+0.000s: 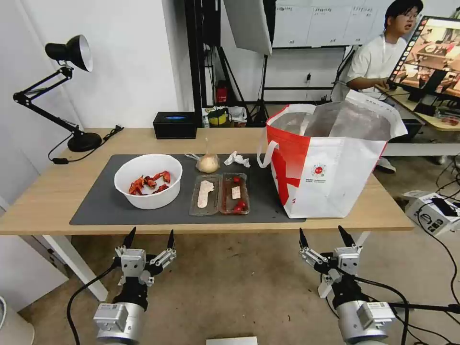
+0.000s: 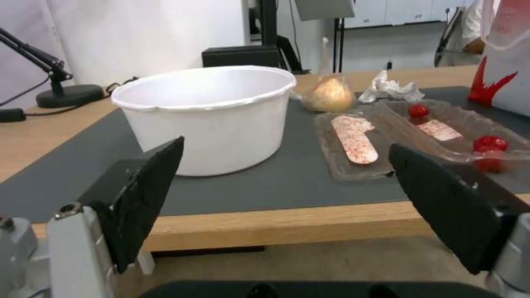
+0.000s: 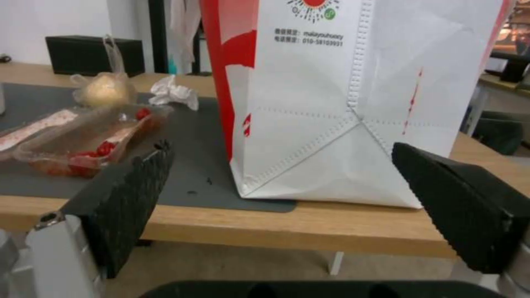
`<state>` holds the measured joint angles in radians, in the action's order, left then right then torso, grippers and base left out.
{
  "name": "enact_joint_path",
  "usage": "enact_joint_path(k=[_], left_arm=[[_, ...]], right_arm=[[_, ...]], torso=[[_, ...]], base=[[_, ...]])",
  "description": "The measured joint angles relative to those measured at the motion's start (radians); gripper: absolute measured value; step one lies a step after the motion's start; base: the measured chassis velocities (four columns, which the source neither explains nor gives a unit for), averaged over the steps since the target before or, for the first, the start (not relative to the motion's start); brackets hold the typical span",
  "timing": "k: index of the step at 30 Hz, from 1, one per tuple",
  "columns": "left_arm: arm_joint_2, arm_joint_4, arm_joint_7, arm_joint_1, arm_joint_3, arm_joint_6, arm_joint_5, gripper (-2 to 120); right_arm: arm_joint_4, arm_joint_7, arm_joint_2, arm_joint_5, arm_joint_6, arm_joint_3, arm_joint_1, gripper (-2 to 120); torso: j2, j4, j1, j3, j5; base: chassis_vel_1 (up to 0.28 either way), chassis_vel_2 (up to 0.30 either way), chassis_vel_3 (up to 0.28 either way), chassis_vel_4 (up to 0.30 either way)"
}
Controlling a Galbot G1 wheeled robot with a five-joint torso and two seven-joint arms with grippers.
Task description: Pick up the trash from the table and place it into the takeout bag.
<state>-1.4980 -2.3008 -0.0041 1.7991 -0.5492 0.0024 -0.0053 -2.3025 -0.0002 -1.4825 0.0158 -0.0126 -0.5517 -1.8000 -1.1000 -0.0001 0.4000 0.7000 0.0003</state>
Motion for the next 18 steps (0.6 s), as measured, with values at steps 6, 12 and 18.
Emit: enact_joint_path(k=[6,12,18], left_arm=[[0.067,-0.068,-0.14,-0.031,0.042,0.127,-0.152,100],[0.099,-0.098,-0.205,-0.034,0.067,0.17,-0.231,100],[0.092,-0.106,-0.199,-0.024,0.066,0.167,-0.23,100]], right_arm=[[-0.046,-0.001,0.154,0.15,-0.13,-0.03,0.002,100],[-0.083,-0.007,0.289,0.29,-0.229,-0.053,0.013,100],[-0.083,-0.015,0.295,0.305,-0.215,-0.049,0.026,100]], torso=[[0.0,0.0001,0.0,0.0,-0.0001],[0.0,0.0002,0.0,0.0,0.0002],[0.0,0.0001,0.0,0.0,-0.0002]], base=[[0.0,0.0,0.0,0.0],[0.0,0.0,0.0,0.0],[0.0,0.0,0.0,0.0]])
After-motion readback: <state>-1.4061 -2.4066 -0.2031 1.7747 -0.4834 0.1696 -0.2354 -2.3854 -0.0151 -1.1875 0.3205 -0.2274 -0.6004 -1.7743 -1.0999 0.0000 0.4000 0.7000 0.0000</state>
